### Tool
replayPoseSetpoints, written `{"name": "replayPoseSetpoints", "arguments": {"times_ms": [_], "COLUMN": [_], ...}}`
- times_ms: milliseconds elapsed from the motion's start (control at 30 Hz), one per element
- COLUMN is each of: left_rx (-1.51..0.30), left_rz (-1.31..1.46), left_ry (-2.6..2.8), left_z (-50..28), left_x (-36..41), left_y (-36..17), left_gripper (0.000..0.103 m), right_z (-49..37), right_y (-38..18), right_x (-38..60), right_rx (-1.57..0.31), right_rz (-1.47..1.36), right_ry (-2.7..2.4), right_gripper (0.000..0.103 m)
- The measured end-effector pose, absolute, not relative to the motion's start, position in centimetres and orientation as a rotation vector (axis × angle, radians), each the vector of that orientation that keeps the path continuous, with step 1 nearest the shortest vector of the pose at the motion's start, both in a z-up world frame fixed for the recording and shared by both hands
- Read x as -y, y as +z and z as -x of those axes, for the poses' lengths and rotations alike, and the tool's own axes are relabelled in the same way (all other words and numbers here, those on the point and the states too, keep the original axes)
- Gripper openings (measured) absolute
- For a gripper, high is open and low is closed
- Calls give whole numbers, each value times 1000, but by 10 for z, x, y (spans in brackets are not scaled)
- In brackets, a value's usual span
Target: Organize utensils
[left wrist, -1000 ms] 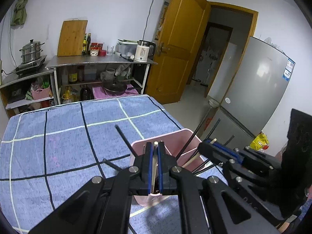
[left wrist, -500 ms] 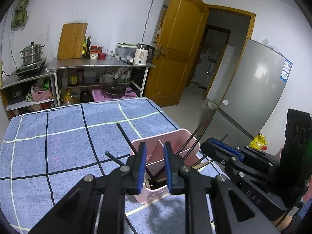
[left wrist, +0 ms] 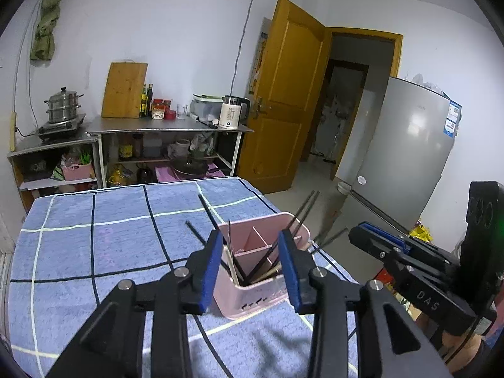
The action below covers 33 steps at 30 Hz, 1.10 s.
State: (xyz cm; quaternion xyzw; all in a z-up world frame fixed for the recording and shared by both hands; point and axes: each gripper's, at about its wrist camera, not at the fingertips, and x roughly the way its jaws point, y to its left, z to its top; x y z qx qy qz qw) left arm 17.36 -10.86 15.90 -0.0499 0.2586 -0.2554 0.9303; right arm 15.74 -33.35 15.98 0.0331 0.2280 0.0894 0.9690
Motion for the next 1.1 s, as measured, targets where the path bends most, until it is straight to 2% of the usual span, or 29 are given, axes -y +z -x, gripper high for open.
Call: {"name": "replayPoseSetpoints", "arguments": {"times_ms": [500, 567, 633, 733, 1100], "left_rx": [-466, -460, -457, -458, -447], "left_rz": [66, 62, 60, 55, 57], "left_ry": [-469, -455, -446, -440, -420], "left_z": [-113, -107, -101, -92, -72], "left_x": [98, 97, 95, 95, 88], "left_y": [118, 112, 104, 93, 71], "left_gripper": [42, 43, 53, 55, 55], "right_z": [-107, -102, -96, -88, -67], "right_y": [119, 113, 107, 98, 73], "right_x": [323, 323, 319, 316, 312], "right_rx": [-461, -461, -460, -464, -459], "right_rz": [-46, -58, -53, -56, -5], "right_ry": [159, 159, 159, 156, 112], "right_gripper": [17, 20, 25, 33, 33]}}
